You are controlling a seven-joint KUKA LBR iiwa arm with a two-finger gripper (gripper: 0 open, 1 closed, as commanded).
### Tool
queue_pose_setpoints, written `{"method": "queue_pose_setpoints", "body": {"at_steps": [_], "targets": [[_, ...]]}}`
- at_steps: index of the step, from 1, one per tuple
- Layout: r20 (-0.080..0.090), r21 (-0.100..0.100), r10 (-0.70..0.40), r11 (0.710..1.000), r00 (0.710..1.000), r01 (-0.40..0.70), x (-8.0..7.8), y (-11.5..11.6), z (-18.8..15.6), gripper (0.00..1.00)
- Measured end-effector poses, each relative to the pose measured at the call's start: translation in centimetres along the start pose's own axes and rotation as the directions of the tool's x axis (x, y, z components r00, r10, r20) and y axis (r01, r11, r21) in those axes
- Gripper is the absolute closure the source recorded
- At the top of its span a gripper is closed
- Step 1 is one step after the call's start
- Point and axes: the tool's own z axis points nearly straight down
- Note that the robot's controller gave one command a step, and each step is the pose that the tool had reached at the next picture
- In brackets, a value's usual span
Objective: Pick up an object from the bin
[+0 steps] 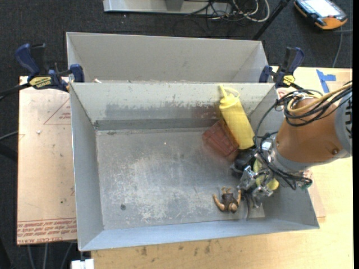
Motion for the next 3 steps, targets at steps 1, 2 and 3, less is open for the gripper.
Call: {"method": "queue_pose_setpoints", "body": {"at_steps": [1, 2, 3], "targets": [[-0.009, -0.003, -0.002, 1.0, 1.0, 0.002, 0.1, 0.2, -0.8, 1.0], [-0.02, -0.003, -0.001, 1.0, 1.0, 0.001, 0.3, 0.2, -2.6, 1.0], [-0.018, 0.005, 0.002, 1.0, 1.0, -0.002, 0.3, 0.0, -4.8, 1.0]]}}
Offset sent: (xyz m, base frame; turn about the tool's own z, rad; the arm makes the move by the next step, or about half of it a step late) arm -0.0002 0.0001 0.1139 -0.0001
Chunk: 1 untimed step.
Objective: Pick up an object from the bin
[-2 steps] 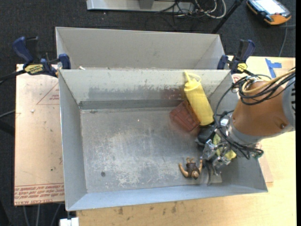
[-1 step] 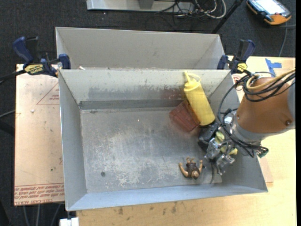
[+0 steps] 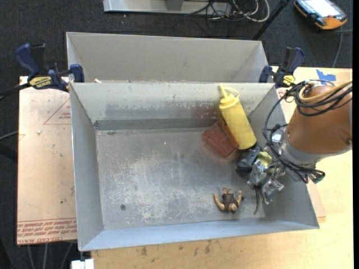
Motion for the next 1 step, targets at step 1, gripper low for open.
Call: {"method": "queue_pose_setpoints", "body": {"at_steps": [1], "targets": [[0.002, 0.003, 0.001, 1.0, 1.0, -0.001, -0.09, -0.05, -1.28, 1.0]]}}
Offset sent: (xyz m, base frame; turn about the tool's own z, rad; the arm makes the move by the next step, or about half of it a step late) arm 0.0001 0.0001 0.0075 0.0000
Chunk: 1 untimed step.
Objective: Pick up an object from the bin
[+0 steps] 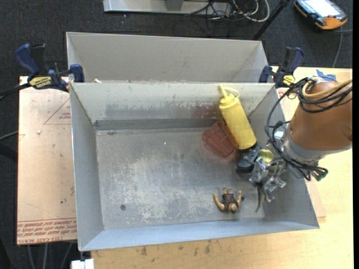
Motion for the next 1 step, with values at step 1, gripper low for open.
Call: {"method": "queue_pose_setpoints", "body": {"at_steps": [1], "targets": [[0.0, 0.001, 0.001, 1.0, 1.0, -0.001, 0.01, -0.04, -0.84, 1.0]]}}
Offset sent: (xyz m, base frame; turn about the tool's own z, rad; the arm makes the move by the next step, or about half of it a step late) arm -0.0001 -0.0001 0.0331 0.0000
